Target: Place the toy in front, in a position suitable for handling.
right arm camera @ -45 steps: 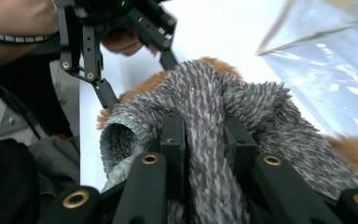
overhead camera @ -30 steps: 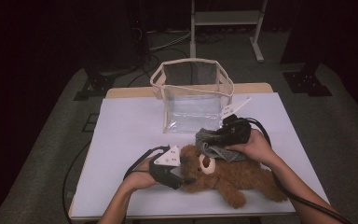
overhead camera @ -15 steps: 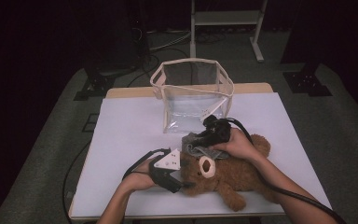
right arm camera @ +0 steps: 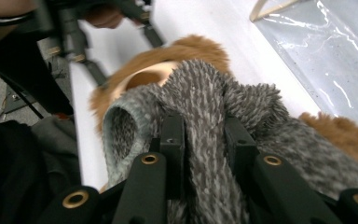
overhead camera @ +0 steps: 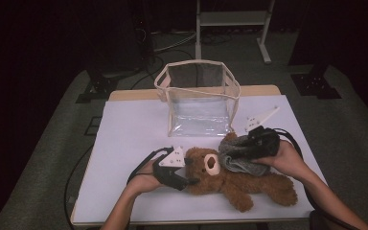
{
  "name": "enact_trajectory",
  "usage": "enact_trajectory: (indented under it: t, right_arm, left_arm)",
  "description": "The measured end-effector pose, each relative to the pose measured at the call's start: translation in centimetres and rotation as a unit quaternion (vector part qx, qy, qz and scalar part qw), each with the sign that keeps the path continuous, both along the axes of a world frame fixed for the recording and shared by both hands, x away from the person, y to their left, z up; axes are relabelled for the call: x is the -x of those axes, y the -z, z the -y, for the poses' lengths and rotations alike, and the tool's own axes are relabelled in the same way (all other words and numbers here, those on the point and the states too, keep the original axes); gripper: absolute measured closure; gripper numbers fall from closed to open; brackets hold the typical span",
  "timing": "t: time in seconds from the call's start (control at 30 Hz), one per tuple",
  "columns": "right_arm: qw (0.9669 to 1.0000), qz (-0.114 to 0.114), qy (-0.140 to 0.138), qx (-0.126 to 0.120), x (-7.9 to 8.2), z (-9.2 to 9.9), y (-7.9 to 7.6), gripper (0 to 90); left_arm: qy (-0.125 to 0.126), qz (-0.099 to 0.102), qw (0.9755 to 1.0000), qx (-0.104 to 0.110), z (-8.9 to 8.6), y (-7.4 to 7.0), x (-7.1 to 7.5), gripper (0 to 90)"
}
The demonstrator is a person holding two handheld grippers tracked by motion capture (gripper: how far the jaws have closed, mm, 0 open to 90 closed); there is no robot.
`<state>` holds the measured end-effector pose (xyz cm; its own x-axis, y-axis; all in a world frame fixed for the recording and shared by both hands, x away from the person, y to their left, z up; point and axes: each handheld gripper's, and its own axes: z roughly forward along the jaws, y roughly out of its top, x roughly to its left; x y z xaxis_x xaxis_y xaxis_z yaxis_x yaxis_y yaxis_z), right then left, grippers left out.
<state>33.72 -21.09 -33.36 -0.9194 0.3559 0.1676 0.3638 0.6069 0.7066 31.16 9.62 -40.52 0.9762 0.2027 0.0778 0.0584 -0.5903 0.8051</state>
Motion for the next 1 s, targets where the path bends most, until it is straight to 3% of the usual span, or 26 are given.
enact_trajectory:
  t: [0.13,0.23,0.4,0.5,0.63,0.77,0.9,1.0]
  right_arm:
    - [0.9998,0.018,-0.005,-0.012,2.4,0.5,-0.4,72.9]
    - [0.9996,0.027,-0.006,-0.01,3.1,0.1,-0.2,72.9]
    - [0.9983,0.049,-0.016,0.026,2.1,-2.6,1.5,73.0]
    - [0.9985,0.052,-0.002,0.015,1.0,-3.0,1.8,73.1]
    - [0.9988,0.047,0.013,0.002,-0.3,-3.1,2.0,73.1]
    - [0.9983,0.058,0.008,0.007,-0.2,-3.9,1.7,73.1]
    - [0.9958,0.087,-0.004,0.029,0.7,-4.3,1.4,73.0]
    - [0.9959,0.084,-0.003,0.033,1.3,-3.3,1.4,73.1]
  left_arm:
    - [-0.024,0.004,0.9996,0.01,0.1,0.0,-0.4,36.4]
    - [-0.03,0.008,0.9994,0.016,0.1,0.0,-0.6,36.1]
    - [-0.023,0.018,0.9995,0.013,-0.4,-0.6,-0.3,36.7]
    - [-0.013,0.012,0.9997,0.018,-0.9,-0.9,-0.3,37.4]
    - [-0.019,0.011,0.9997,0.01,-0.9,-0.5,-0.7,37.4]
    - [-0.032,0.009,0.9994,0.015,-0.7,0.0,-0.9,37.6]
    - [-0.033,0.015,0.9992,0.015,-0.6,0.0,-0.8,37.7]
    - [-0.03,0.015,0.9993,0.016,-0.5,0.0,-0.8,37.5]
